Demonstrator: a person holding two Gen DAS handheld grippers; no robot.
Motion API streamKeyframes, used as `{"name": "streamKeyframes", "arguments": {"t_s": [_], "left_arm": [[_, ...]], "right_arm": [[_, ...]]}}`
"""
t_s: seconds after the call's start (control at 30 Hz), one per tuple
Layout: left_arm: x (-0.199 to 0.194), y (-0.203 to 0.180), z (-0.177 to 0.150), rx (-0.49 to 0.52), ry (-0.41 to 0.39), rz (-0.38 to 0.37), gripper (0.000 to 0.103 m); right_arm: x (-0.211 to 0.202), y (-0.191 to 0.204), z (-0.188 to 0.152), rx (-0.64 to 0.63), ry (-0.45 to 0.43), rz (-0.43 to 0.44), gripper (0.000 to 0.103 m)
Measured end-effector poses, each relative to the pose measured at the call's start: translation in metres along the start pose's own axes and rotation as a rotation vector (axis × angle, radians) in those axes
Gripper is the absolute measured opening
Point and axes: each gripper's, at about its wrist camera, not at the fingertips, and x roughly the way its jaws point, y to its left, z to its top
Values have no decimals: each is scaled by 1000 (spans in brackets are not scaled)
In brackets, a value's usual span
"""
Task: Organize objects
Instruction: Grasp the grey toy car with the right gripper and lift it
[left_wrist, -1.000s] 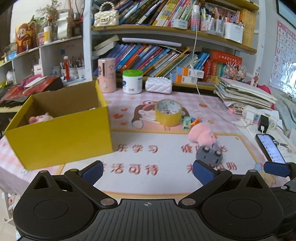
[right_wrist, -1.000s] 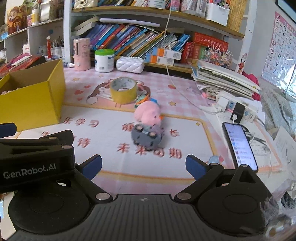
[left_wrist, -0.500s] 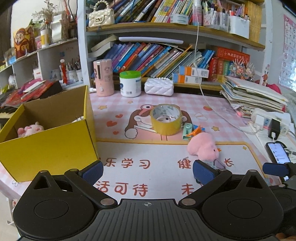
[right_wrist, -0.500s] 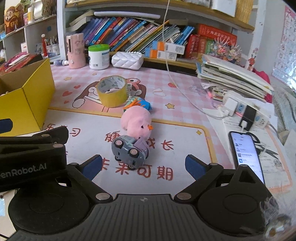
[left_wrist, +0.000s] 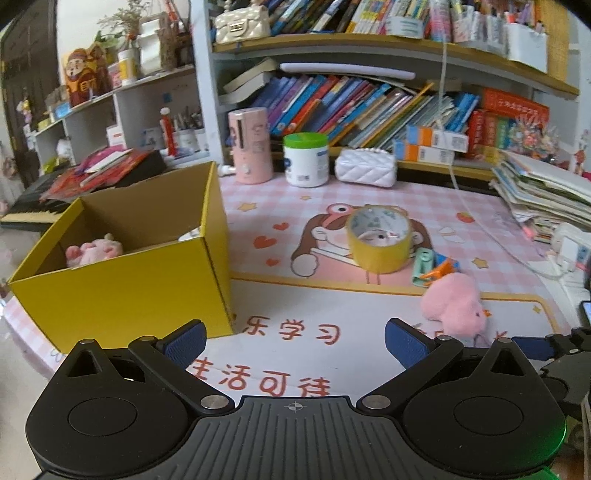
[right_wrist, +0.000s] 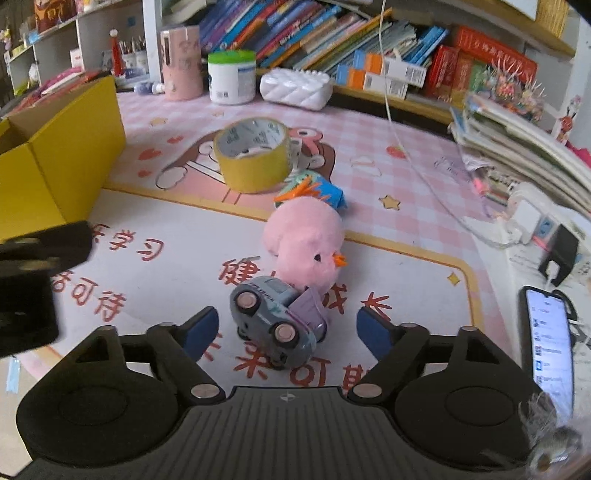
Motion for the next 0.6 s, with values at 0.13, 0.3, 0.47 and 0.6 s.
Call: {"name": "streamKeyframes", "arguments": {"t_s": [0.13, 0.3, 0.47, 0.6], "left_arm": [[5, 0, 2, -17, 11, 22, 103], [13, -10, 7, -7, 19, 10, 103], [23, -28, 13, 14, 19, -33, 103], [33, -46, 20, 18, 19, -92, 103]], "right_arm": [[14, -5, 3, -14, 21, 38, 66], [17, -15, 5, -1, 25, 122, 57], [-3, -42, 11, 72, -82, 110, 55], [-13, -71, 13, 160, -126, 20, 39]]}}
